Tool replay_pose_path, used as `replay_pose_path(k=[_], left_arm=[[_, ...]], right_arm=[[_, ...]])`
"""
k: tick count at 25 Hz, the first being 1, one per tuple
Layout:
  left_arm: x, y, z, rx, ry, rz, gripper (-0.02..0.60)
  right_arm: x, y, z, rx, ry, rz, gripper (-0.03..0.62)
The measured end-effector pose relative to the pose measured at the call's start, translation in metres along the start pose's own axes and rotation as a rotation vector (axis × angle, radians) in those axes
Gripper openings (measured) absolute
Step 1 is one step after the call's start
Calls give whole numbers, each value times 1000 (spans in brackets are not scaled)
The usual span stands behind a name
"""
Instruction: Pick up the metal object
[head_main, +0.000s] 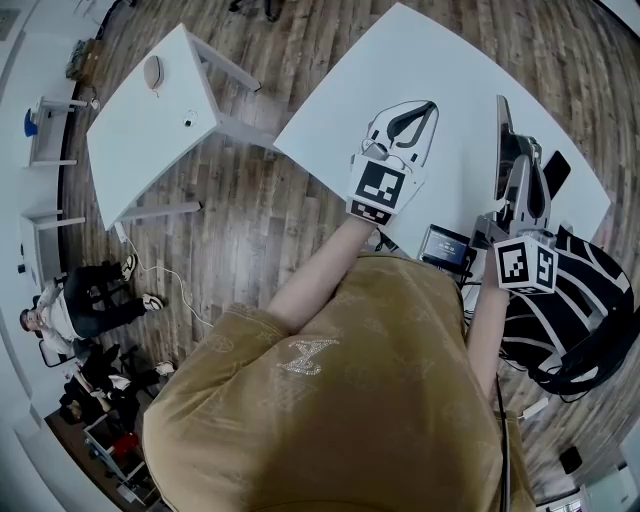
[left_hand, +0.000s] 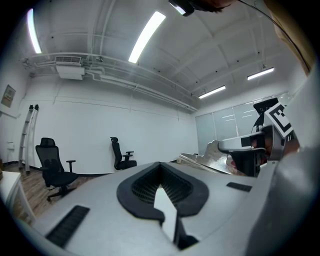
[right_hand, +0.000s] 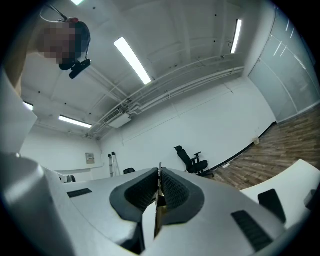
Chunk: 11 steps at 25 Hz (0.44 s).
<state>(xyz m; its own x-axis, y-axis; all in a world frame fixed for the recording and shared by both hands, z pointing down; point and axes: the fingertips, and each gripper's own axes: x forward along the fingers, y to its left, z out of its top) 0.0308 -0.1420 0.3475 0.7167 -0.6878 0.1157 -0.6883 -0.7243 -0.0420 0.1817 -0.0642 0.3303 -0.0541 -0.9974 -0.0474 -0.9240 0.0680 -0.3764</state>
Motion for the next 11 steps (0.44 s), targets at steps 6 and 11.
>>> replay_pose_path(k=[6,11], left_arm=[[-2,1,-2,-2,2,1,6],[-3,2,-3,-5,6,5,6]], right_arm=[[0,2,-1,5,6,6,28],[0,2,-3,5,13,8,28]])
